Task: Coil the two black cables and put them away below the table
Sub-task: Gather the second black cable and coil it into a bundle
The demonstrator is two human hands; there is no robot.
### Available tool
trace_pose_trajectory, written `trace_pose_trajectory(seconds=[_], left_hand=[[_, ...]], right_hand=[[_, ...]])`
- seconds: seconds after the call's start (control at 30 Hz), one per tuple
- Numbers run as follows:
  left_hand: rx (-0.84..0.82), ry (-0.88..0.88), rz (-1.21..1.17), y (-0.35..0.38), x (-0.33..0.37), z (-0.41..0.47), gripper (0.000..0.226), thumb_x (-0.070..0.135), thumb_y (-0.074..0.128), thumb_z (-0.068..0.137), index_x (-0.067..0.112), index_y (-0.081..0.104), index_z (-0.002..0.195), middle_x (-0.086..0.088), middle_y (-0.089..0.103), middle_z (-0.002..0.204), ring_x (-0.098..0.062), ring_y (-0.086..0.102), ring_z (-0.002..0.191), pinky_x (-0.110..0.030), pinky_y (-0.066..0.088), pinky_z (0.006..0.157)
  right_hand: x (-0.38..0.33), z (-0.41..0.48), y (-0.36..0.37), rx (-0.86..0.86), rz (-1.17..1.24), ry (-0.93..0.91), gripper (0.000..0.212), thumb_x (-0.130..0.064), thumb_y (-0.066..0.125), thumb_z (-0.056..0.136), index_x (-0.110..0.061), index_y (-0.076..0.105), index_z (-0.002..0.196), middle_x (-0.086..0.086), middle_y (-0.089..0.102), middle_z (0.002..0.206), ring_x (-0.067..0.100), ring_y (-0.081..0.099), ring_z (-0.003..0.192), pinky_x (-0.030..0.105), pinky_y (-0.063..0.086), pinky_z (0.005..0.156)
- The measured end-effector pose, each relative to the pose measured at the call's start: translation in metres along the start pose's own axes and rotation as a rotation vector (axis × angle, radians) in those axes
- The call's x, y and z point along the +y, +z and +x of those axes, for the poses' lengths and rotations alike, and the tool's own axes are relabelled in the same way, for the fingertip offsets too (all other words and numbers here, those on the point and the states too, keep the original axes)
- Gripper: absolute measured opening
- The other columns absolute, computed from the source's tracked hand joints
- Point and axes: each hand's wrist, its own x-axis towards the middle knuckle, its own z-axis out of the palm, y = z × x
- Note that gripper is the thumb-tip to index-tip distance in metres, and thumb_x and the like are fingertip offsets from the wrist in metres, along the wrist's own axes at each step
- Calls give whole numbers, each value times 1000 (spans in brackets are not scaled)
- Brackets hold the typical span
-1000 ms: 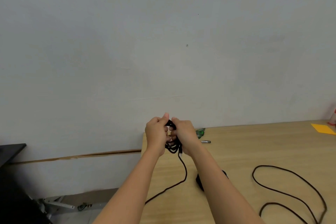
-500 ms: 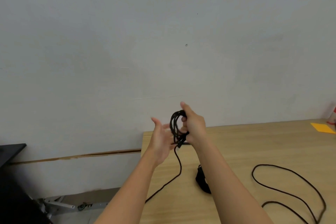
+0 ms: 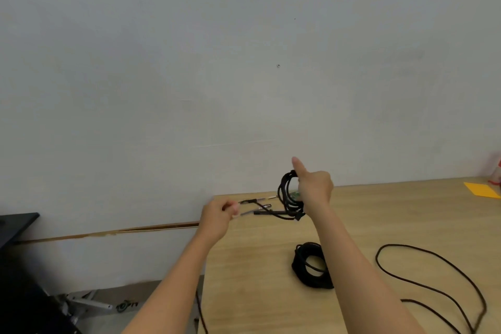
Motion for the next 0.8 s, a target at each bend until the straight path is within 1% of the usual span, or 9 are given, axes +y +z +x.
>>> trace_pose_trajectory(seconds=[0.13, 0.27, 0.4, 0.5, 0.53, 0.6, 0.67, 0.73, 0.8], left_hand=[[96, -106, -324, 6, 23, 7, 16, 8, 52, 94, 9, 65, 85, -6, 62, 79, -12, 51, 67, -20, 42, 60], [-38, -149, -566, 14, 45, 4, 31, 23, 45, 99, 5, 70, 96, -8, 70, 92, -15, 62, 85, -19, 49, 70], [-209, -233, -816, 17, 58, 0, 51, 49, 36, 97, 11, 68, 83, -1, 63, 71, -13, 55, 70, -26, 44, 63], [-295, -275, -955, 11, 64, -2, 61, 57, 35, 93, 7, 63, 71, -2, 57, 61, -13, 55, 55, -26, 43, 54], [-337, -273, -975, 9, 67, -4, 60, 55, 36, 93, 5, 61, 70, -2, 57, 60, -14, 55, 52, -25, 42, 52], [-377, -257, -976, 7, 69, -4, 44, 41, 42, 92, 5, 60, 73, -4, 54, 67, -15, 51, 56, -24, 39, 51], [-385, -264, -953, 7, 68, -3, 33, 33, 48, 91, 8, 60, 75, -2, 54, 68, -14, 49, 57, -22, 38, 49], [-371, -283, -926, 7, 68, -1, 36, 37, 50, 92, 8, 61, 74, -1, 58, 61, -12, 52, 51, -21, 42, 46], [-279, -280, -864, 8, 67, 1, 37, 38, 57, 90, 6, 64, 75, -2, 63, 60, -13, 59, 52, -23, 46, 47]], right_hand=[[4, -12, 17, -219, 55, 79, 47, -49, 68, 81, -7, 51, 73, 2, 43, 60, 16, 36, 49, 27, 32, 42], [6, -27, 31, -340, 82, 51, 45, -47, 66, 83, -9, 49, 65, 2, 37, 58, 16, 34, 48, 23, 35, 38], [6, -38, 40, -363, 160, 61, 43, -46, 65, 83, -5, 60, 70, 2, 42, 56, 15, 34, 45, 26, 33, 44], [4, -41, 42, -362, 217, 61, 45, -45, 65, 84, -5, 54, 67, 0, 37, 51, 14, 31, 42, 23, 29, 40], [3, -41, 41, -367, 231, 56, 47, -44, 64, 85, -6, 49, 62, -3, 35, 46, 14, 30, 40, 22, 28, 38], [2, -42, 40, -384, 252, 36, 49, -42, 62, 88, -10, 42, 55, -9, 30, 35, 11, 31, 34, 20, 28, 35], [3, -43, 40, -398, 271, 24, 50, -40, 60, 90, -11, 42, 54, -11, 32, 31, 6, 34, 28, 19, 30, 35], [4, -43, 41, -382, 260, 21, 51, -43, 59, 90, -10, 46, 53, -7, 42, 35, 7, 41, 32, 23, 35, 42], [6, -43, 42, -346, 233, 6, 54, -48, 57, 89, -4, 57, 58, 2, 56, 50, 14, 51, 44, 26, 40, 47]])
